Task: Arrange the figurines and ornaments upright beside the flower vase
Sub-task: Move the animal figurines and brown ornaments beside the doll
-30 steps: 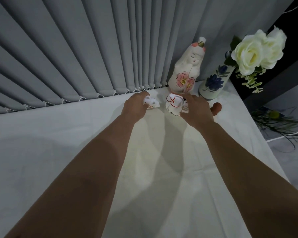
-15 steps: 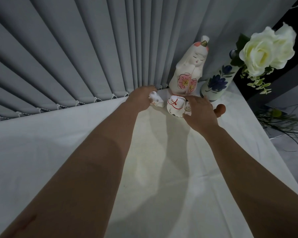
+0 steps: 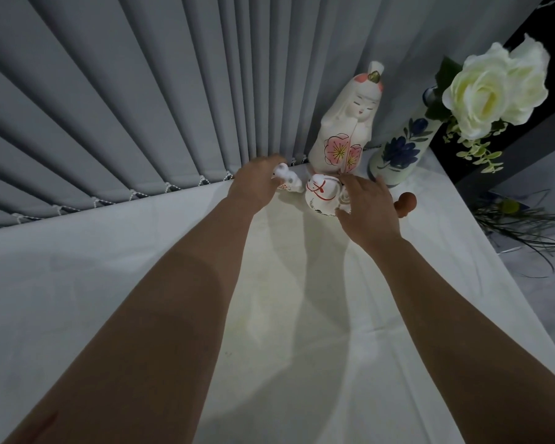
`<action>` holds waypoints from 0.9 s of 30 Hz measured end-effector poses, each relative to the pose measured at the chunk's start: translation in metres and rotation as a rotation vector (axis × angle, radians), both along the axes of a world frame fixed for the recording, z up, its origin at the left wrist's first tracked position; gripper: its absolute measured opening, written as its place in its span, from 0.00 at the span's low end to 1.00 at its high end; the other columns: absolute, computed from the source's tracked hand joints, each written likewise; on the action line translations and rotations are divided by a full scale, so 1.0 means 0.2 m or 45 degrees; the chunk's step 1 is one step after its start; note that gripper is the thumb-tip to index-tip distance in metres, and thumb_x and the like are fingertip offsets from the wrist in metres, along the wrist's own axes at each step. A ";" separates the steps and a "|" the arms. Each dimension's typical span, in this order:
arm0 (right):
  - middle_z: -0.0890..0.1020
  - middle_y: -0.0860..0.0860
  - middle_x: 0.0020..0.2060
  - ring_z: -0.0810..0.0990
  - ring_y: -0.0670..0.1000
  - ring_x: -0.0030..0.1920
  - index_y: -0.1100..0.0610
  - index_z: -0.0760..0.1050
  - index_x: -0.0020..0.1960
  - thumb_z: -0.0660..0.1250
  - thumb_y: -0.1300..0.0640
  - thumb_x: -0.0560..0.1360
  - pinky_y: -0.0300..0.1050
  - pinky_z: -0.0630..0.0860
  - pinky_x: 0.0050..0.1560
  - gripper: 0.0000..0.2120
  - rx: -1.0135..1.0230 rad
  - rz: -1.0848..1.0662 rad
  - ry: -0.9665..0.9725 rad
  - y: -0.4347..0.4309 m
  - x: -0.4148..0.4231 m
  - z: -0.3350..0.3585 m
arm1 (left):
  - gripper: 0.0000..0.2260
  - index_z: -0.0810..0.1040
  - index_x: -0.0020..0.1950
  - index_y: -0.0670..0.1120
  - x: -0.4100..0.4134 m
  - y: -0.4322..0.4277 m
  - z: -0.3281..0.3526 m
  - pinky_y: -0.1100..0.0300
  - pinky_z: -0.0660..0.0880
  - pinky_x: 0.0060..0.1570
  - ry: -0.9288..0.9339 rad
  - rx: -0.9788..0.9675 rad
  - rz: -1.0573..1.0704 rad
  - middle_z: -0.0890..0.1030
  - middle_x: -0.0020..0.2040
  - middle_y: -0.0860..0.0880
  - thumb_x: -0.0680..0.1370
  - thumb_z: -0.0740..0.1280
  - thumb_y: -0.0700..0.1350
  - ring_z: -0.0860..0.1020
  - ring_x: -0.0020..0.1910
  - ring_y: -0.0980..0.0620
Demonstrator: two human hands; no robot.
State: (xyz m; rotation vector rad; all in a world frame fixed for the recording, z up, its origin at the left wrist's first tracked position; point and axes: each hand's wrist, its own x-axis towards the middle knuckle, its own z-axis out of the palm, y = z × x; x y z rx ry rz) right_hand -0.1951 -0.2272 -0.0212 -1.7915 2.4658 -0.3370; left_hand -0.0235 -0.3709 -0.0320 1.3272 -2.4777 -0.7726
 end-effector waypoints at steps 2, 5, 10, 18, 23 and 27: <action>0.80 0.53 0.63 0.75 0.56 0.65 0.54 0.70 0.69 0.72 0.58 0.72 0.56 0.59 0.75 0.27 -0.003 -0.003 0.011 0.00 0.00 0.00 | 0.15 0.77 0.64 0.46 -0.02 0.00 0.00 0.50 0.76 0.54 -0.012 -0.002 -0.002 0.81 0.57 0.40 0.77 0.65 0.42 0.78 0.55 0.40; 0.79 0.53 0.64 0.74 0.56 0.67 0.54 0.69 0.69 0.73 0.56 0.72 0.55 0.57 0.76 0.28 0.007 -0.015 0.020 0.00 0.01 0.00 | 0.16 0.76 0.66 0.47 -0.03 0.00 0.00 0.50 0.76 0.55 -0.019 0.004 -0.012 0.81 0.58 0.40 0.77 0.65 0.43 0.78 0.57 0.40; 0.79 0.52 0.65 0.74 0.56 0.67 0.54 0.69 0.70 0.72 0.56 0.72 0.55 0.58 0.76 0.28 0.022 -0.047 0.053 0.00 0.02 0.00 | 0.16 0.76 0.65 0.47 -0.02 -0.02 0.01 0.49 0.76 0.56 -0.054 0.011 -0.022 0.81 0.58 0.41 0.78 0.66 0.43 0.78 0.57 0.40; 0.79 0.51 0.64 0.74 0.56 0.66 0.53 0.68 0.70 0.70 0.55 0.73 0.56 0.62 0.72 0.26 0.057 -0.068 0.112 0.00 0.03 0.01 | 0.18 0.75 0.67 0.49 -0.01 0.00 0.01 0.51 0.74 0.58 -0.015 0.034 -0.021 0.81 0.61 0.42 0.78 0.67 0.43 0.77 0.60 0.42; 0.77 0.52 0.66 0.73 0.56 0.68 0.53 0.67 0.70 0.69 0.55 0.74 0.56 0.57 0.76 0.26 0.077 -0.071 0.111 0.01 0.03 0.01 | 0.19 0.73 0.69 0.49 0.00 0.02 0.02 0.50 0.74 0.59 -0.021 0.008 -0.020 0.80 0.62 0.42 0.77 0.68 0.43 0.77 0.61 0.41; 0.76 0.54 0.66 0.71 0.57 0.69 0.55 0.66 0.70 0.69 0.54 0.75 0.57 0.57 0.76 0.26 0.094 -0.030 0.136 0.02 0.04 0.03 | 0.22 0.69 0.72 0.49 0.03 0.04 0.05 0.48 0.73 0.62 -0.075 0.019 -0.007 0.77 0.65 0.42 0.78 0.67 0.44 0.75 0.64 0.41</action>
